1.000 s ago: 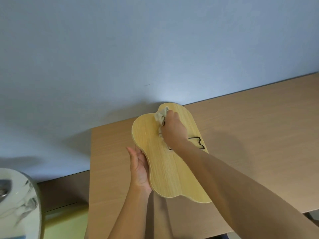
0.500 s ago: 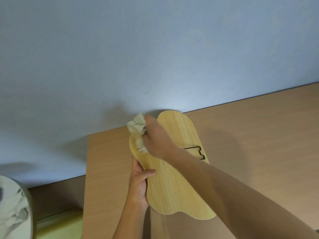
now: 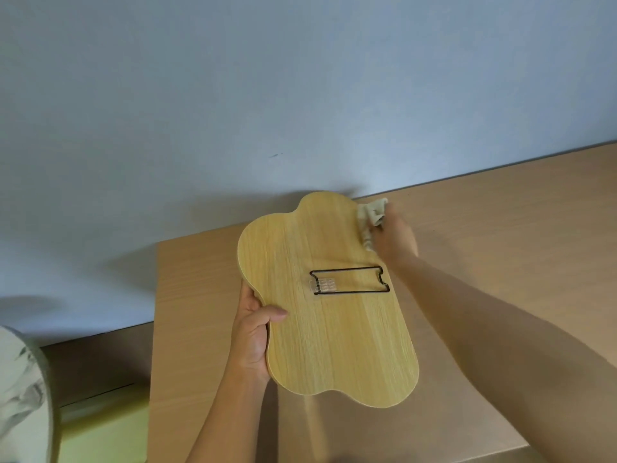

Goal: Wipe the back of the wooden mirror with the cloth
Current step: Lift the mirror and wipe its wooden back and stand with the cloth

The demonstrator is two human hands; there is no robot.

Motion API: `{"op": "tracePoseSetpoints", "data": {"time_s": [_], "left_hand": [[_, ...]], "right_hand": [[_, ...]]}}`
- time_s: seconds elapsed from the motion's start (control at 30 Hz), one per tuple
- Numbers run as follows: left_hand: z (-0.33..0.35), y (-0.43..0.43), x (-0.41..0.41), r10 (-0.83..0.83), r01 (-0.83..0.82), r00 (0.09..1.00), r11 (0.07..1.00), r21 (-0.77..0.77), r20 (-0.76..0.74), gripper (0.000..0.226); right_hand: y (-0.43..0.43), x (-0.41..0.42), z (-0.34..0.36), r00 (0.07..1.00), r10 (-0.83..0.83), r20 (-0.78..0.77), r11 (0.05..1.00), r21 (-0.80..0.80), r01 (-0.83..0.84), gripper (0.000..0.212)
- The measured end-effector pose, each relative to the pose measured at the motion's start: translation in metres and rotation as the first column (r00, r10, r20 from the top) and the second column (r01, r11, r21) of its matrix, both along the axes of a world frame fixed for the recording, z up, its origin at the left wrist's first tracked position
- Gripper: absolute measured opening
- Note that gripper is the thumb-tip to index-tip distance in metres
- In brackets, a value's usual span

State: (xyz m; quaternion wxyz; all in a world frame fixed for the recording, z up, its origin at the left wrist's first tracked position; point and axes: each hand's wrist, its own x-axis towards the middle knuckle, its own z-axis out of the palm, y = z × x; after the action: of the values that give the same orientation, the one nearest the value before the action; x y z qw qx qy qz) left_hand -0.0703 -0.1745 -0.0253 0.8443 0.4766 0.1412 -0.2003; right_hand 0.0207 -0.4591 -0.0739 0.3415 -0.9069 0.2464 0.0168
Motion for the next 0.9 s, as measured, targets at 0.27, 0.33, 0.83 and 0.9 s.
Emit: {"op": "tracePoseSetpoints", "data": {"time_s": [0.27, 0.33, 0.83, 0.9], "left_hand": [[0.009, -0.004, 0.001, 0.012, -0.012, 1.000, 0.998, 0.054, -0.003, 0.085], [0.007, -0.004, 0.002, 0.011, -0.011, 1.000, 0.998, 0.062, -0.007, 0.086], [-0.006, -0.001, -0.006, 0.069, -0.065, 0.995, 0.997, 0.046, -0.071, 0.085], [-0.005, -0.002, -0.006, 0.070, -0.067, 0.995, 0.997, 0.049, -0.075, 0.085]], "right_hand": [[0.043, 0.026, 0.041, 0.947, 0.090, 0.309, 0.958, 0.234, -0.167, 0.021], [0.079, 0.034, 0.051, 0.904, 0.200, 0.379, 0.895, 0.304, -0.325, 0.015], [-0.022, 0.021, -0.008, 0.991, -0.135, 0.013, 0.989, -0.054, 0.136, 0.018], [-0.012, 0.017, 0.009, 0.988, -0.062, 0.139, 0.998, -0.015, 0.064, 0.020]]}}
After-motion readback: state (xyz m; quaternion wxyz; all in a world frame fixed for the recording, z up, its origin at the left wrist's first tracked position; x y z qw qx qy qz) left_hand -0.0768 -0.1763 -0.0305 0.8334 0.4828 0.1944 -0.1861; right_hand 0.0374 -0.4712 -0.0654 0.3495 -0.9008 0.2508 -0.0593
